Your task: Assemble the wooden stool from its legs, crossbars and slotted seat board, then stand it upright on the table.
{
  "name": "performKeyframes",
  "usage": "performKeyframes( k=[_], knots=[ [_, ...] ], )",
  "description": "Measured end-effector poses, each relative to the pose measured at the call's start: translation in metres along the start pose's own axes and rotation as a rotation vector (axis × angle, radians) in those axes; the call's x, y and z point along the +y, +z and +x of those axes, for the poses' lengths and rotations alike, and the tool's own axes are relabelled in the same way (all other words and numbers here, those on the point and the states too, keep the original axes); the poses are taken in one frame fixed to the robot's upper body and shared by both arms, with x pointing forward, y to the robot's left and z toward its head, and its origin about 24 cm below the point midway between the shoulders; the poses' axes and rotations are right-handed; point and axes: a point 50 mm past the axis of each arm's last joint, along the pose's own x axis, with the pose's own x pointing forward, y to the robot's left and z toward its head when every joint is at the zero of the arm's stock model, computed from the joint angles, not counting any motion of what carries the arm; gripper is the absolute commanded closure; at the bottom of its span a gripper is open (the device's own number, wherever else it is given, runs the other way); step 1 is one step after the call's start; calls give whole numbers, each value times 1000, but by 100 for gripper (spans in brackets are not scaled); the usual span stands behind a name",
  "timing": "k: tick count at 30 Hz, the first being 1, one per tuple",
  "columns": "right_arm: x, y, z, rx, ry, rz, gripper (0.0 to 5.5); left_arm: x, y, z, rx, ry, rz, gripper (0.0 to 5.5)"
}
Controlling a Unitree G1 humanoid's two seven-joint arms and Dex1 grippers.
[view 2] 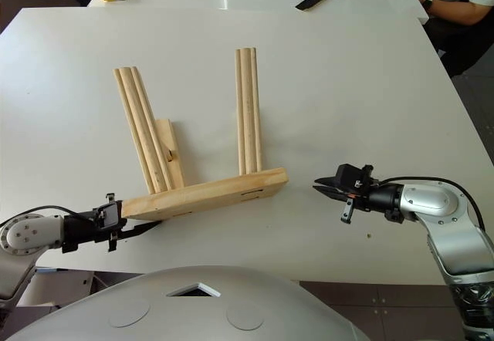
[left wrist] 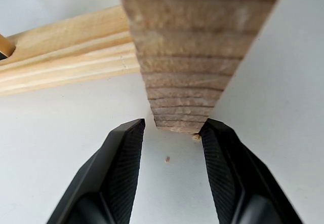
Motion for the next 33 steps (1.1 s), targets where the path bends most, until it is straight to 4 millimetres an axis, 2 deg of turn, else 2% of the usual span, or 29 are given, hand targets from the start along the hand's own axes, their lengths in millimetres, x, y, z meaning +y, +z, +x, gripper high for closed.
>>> performKeyframes(
  k=[5, 12, 19, 24, 28, 33],
  knots=[
    [4, 3, 6, -29, 4, -26, 362, 5, -2, 0, -7, 26, 13, 259],
    [7, 7, 18, -44, 23, -90, 259, 10, -1, 5, -24, 6, 13, 259],
    [4, 2, 20, -22, 70, -129, 259, -12, 3, 16, -59, -37, -55, 259],
    [-7, 3, 23, -16, 73, -172, 259, -15, 2, 22, -84, -19, -64, 259],
    [-6, 3, 34, -59, 85, -166, 259, -6, -1, 20, -79, -9, -34, 259],
    [2, 7, 49, -121, 119, -150, 259, 21, -3, 10, -37, -37, 57, 259]
  ],
)
